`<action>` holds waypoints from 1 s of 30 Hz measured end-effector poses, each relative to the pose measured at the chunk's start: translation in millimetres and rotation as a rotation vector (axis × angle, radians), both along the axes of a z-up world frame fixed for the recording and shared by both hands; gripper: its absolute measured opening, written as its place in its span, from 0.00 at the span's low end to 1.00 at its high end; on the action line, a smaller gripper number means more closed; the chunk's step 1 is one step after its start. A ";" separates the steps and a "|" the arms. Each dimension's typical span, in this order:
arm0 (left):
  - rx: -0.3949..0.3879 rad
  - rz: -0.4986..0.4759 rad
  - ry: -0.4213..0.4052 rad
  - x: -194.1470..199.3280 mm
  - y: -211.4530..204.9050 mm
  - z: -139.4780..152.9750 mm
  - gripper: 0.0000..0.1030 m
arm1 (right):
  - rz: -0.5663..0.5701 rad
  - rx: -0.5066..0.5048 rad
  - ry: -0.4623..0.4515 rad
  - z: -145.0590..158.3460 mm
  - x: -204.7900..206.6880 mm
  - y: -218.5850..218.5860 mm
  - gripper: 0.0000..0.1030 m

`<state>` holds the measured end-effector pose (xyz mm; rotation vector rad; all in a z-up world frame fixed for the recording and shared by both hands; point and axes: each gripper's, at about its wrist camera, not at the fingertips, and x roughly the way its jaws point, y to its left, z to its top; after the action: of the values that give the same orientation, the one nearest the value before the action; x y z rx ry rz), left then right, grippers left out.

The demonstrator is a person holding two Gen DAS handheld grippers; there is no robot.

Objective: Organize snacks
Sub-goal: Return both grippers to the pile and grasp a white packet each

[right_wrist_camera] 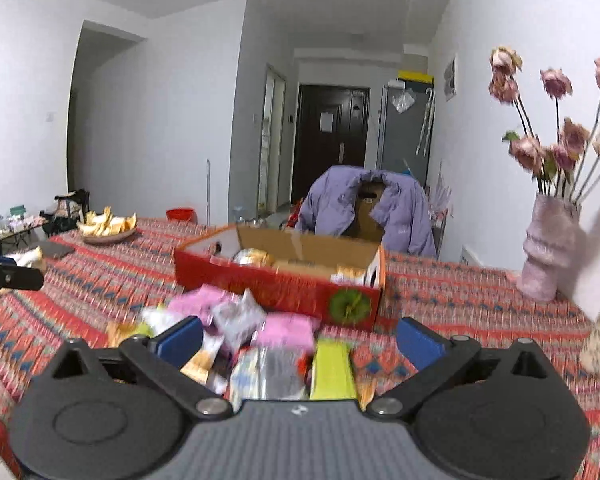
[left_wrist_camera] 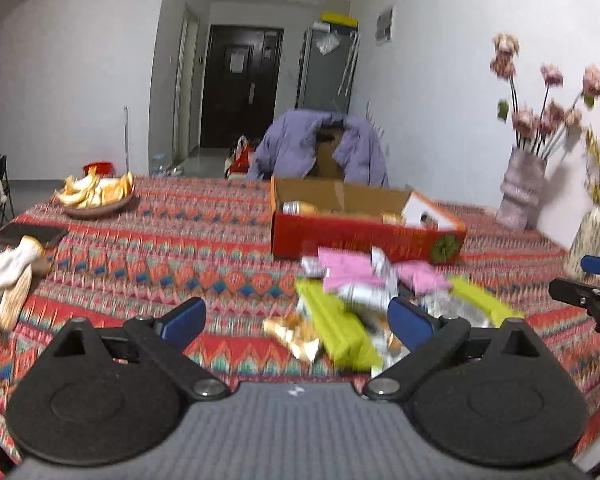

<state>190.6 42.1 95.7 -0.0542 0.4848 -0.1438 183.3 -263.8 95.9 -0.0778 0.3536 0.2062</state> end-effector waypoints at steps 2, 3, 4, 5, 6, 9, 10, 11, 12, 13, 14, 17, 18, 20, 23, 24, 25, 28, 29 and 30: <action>0.031 -0.003 0.014 -4.6 -3.1 -5.8 0.96 | 0.003 -0.003 0.021 -9.9 -8.7 1.9 1.00; 0.047 -0.001 0.015 -6.3 -5.2 -8.2 0.96 | 0.005 -0.008 0.030 -13.9 -10.2 2.3 1.00; 0.059 0.001 0.015 -6.2 -7.1 -9.4 0.96 | 0.002 -0.016 0.037 -18.2 -13.5 3.4 1.00; 0.067 0.002 0.014 -5.1 -9.1 -9.9 0.96 | -0.008 -0.025 0.041 -21.0 -15.0 3.8 1.00; 0.070 -0.001 0.015 -3.9 -11.5 -10.5 0.96 | -0.016 -0.031 0.043 -23.2 -16.7 6.0 1.00; 0.075 -0.025 0.024 0.9 -20.8 -13.4 0.96 | -0.020 -0.017 0.054 -27.7 -17.5 4.9 1.00; 0.078 -0.037 0.025 3.2 -23.6 -14.7 0.96 | -0.021 -0.009 0.057 -28.5 -17.1 4.5 1.00; 0.083 -0.047 0.027 6.3 -26.8 -15.6 0.96 | -0.021 -0.006 0.059 -28.4 -15.4 3.5 1.00; 0.090 -0.057 0.030 10.1 -31.0 -17.0 0.97 | -0.023 -0.005 0.061 -29.1 -13.7 3.2 1.00; 0.097 -0.069 0.032 14.0 -35.0 -18.6 0.96 | -0.028 -0.006 0.063 -29.9 -11.9 2.7 1.00; 0.104 -0.081 0.033 19.6 -39.3 -20.2 0.97 | -0.032 -0.006 0.067 -30.5 -9.3 1.9 1.00; 0.132 -0.109 0.040 42.2 -53.1 -25.7 0.97 | -0.040 0.006 0.080 -33.5 -0.8 -1.1 1.00; 0.135 -0.124 0.037 51.3 -57.7 -27.6 0.97 | -0.040 0.009 0.086 -33.9 2.5 -1.9 1.00; 0.139 -0.148 0.047 71.2 -67.0 -32.0 0.97 | -0.043 0.010 0.097 -36.1 9.7 -2.0 1.00; 0.134 -0.188 0.071 102.7 -79.1 -40.6 0.96 | -0.043 0.005 0.113 -38.9 19.3 -0.4 1.00; 0.140 -0.196 0.086 113.9 -82.8 -44.8 0.96 | -0.043 0.005 0.119 -39.9 22.0 0.9 1.00; 0.145 -0.206 0.098 123.5 -85.5 -48.9 0.93 | -0.041 0.005 0.124 -40.7 25.0 2.1 1.00; 0.142 -0.245 0.153 146.7 -91.0 -60.1 0.72 | -0.034 0.004 0.133 -42.3 32.0 6.8 1.00; 0.125 -0.247 0.174 152.6 -90.3 -63.3 0.68 | -0.030 0.005 0.135 -42.9 34.0 8.8 1.00; 0.109 -0.252 0.201 158.2 -88.6 -66.6 0.60 | -0.026 0.006 0.137 -43.9 36.4 10.6 1.00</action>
<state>348.8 -46.6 29.0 0.1005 0.6993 -0.3614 219.7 -253.3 52.0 -0.0529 0.4904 0.1872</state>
